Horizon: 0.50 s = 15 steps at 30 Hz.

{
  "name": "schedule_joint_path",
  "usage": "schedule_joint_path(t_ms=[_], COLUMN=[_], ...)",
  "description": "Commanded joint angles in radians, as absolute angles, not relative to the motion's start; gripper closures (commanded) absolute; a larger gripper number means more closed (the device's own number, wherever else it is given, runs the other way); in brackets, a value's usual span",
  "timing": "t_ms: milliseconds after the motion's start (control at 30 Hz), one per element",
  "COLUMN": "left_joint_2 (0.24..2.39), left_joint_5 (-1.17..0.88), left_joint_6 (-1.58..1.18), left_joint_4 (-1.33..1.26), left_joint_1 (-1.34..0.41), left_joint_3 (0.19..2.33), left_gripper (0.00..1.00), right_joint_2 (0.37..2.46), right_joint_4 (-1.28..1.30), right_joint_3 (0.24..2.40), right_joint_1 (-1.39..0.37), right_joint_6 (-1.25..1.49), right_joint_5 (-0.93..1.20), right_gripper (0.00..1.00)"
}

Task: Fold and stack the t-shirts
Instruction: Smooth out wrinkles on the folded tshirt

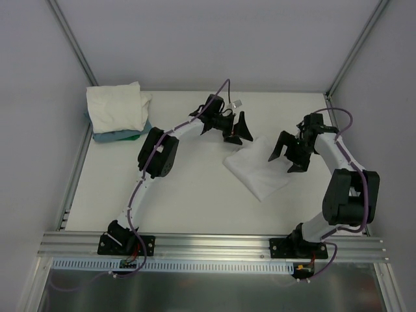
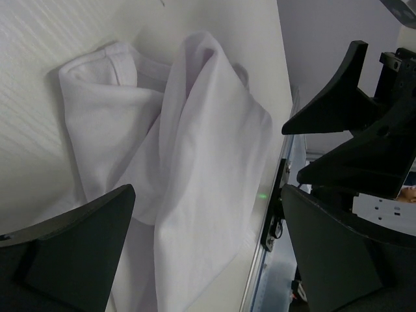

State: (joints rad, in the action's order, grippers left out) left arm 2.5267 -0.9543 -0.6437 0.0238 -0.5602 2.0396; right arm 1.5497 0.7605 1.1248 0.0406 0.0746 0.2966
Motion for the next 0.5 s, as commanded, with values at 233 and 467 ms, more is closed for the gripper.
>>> schedule_joint_path(t_ms=[233,467], left_joint_2=[2.240,2.013], left_joint_5=[-0.943,-0.910], left_joint_6=[-0.572,-0.479], left_joint_4=[0.055,0.182], left_joint_1=[-0.434,-0.347], left_joint_3=[1.956,1.944], left_gripper=[0.01,0.01], right_joint_2=[1.673,1.845], right_joint_4=[0.683,0.632], right_joint_3=[1.183,1.180], right_joint_1=[-0.058,-0.066], right_joint_6=[0.120,0.097], right_joint_5=[0.445,0.425], right_gripper=[0.01,0.00])
